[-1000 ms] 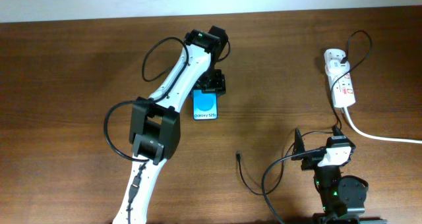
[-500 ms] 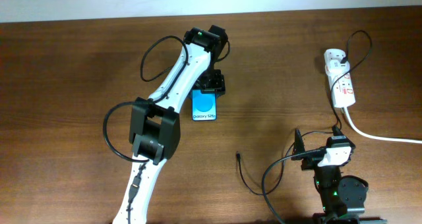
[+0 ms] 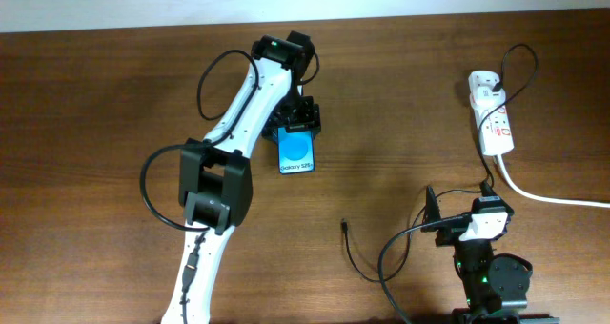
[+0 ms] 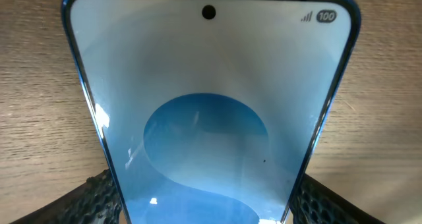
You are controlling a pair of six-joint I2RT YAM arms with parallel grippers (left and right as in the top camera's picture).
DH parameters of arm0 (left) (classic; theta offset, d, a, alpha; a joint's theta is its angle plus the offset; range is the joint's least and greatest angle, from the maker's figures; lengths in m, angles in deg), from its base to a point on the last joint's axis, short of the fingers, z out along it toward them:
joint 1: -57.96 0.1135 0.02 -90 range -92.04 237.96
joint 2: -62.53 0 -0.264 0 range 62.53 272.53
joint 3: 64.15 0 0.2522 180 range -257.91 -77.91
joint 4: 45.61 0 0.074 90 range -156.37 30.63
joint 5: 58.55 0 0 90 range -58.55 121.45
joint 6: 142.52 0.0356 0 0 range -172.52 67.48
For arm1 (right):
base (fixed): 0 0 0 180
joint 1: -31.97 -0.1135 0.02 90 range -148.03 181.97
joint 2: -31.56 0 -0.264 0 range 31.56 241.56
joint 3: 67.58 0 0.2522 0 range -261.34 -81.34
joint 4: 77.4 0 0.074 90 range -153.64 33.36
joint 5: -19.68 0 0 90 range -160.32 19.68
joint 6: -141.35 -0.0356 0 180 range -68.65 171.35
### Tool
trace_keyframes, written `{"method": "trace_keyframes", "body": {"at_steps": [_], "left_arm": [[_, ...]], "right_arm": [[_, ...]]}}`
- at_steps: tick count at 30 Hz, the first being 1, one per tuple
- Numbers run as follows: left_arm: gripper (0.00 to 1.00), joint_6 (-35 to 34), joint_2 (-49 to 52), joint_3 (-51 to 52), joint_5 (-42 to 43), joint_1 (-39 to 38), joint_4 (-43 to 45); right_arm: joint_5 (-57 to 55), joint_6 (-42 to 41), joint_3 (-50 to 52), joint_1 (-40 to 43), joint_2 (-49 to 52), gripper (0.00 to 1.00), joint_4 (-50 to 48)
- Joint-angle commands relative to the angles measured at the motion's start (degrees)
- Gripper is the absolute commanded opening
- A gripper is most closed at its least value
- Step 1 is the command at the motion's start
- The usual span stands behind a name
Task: Plug charger to phone and switch on socket
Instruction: 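Lift the phone with the left gripper and tilt it upright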
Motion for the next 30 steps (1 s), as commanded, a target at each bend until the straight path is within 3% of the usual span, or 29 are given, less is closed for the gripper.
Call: {"method": "trace_keyframes", "body": {"at_steps": [1,20,30], "left_arm": [[0.78,1.77,-0.04,-1.42,3.82,1.53,-0.13],[0.79,5.49,-0.04,-1.42,19.93,6.32,-0.31],[0.79,5.68,-0.04,-1.42,34.07,11.13,-0.55]], "right_arm": [[-0.48,-0.22,0.31,-0.37,-0.42,0.98,0.35],[-0.48,-0.24,0.31,-0.37,-0.44,0.98,0.35],[-0.48,-0.24,0.31,-0.35,-0.42,0.98,0.35]]}}
